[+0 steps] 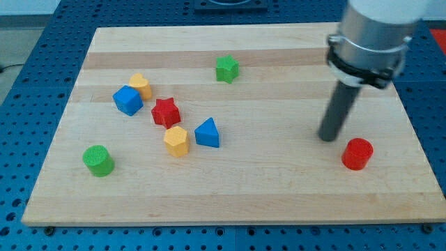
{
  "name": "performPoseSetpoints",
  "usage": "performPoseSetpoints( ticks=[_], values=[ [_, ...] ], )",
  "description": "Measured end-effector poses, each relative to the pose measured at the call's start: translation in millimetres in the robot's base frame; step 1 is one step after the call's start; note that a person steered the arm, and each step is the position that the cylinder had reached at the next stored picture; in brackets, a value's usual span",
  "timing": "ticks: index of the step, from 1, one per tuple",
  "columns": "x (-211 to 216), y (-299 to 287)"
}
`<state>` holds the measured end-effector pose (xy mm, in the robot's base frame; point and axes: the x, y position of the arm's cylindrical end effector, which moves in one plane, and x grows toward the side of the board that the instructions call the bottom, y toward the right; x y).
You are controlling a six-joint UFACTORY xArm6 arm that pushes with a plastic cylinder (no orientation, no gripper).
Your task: Push the blue triangle towards the red circle
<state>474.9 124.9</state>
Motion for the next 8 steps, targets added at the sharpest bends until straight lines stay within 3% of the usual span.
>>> performPoseSetpoints(
  ticks=[1, 2, 3, 5, 8],
  values=[
    [-54, -65],
    [-72, -169],
    [-46, -239],
    [23, -153],
    [43, -67]
  ],
)
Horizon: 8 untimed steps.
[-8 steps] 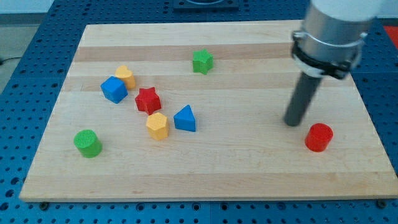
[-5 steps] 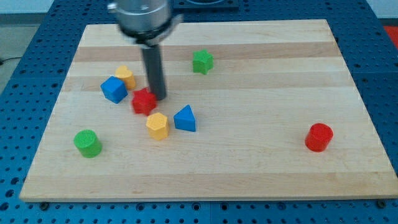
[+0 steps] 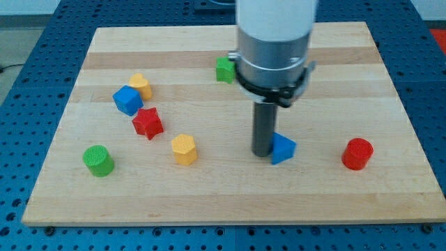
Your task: Push the blue triangle towards the red circle
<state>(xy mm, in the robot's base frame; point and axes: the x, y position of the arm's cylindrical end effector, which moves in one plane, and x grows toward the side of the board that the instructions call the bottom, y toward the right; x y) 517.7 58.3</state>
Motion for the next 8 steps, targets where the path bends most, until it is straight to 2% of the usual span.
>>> performPoseSetpoints(
  ticks=[1, 2, 3, 4, 5, 6, 8],
  values=[
    [11, 20],
    [12, -62],
    [60, -123],
    [60, -139],
    [19, -181],
    [-1, -227],
    [10, -93]
  ],
)
